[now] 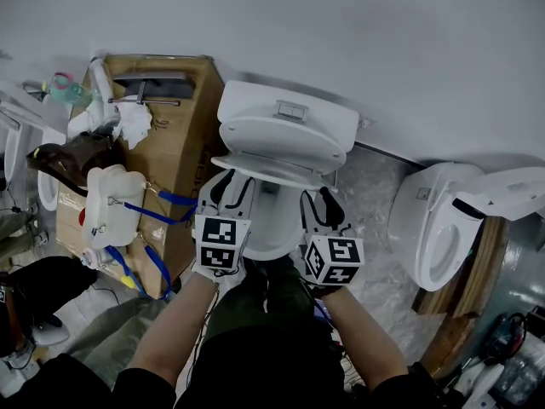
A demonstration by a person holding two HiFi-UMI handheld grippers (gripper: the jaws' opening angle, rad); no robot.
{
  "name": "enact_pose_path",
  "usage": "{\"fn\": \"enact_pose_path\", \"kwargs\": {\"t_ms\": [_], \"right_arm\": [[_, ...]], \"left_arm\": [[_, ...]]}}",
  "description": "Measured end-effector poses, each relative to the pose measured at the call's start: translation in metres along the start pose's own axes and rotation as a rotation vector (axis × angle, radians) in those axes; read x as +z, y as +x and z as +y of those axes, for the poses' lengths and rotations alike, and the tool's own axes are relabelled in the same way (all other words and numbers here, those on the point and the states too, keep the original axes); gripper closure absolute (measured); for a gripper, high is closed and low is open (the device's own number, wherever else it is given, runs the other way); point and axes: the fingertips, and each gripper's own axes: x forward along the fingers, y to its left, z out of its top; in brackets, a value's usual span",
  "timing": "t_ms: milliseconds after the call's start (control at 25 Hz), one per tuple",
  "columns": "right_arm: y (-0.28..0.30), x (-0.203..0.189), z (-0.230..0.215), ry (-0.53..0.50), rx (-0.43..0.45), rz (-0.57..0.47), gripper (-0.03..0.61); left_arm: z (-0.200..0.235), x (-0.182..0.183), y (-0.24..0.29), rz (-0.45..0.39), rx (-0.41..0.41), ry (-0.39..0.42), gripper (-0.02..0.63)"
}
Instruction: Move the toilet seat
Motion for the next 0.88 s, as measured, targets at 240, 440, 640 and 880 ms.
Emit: {"fn": "enact_pose_path", "kwargs": {"t_ms": [240,440,640,880], "right_arm": [[0.008,0.010,-0.006,0.005,0.009,-0.007,0.391],[0.015,0.019,-0.012,0.000,0.022,-0.010,0.391],[0.023,0.028,-0.016,-0.007,0.035,-0.012,0.391],[0.031,0.037,-0.023,-0.004,0.041,-0.008,0.391]], "left_arm": [[0.004,0.011,0.010,-0.008,0.012,-0.012,0.449],[0.006,0.021,0.020,-0.010,0.021,-0.012,0.449],[0.009,0.030,0.029,-0.016,0.031,-0.015,0.449],[0.011,0.039,0.040,-0.017,0.046,-0.024,0.449]]}}
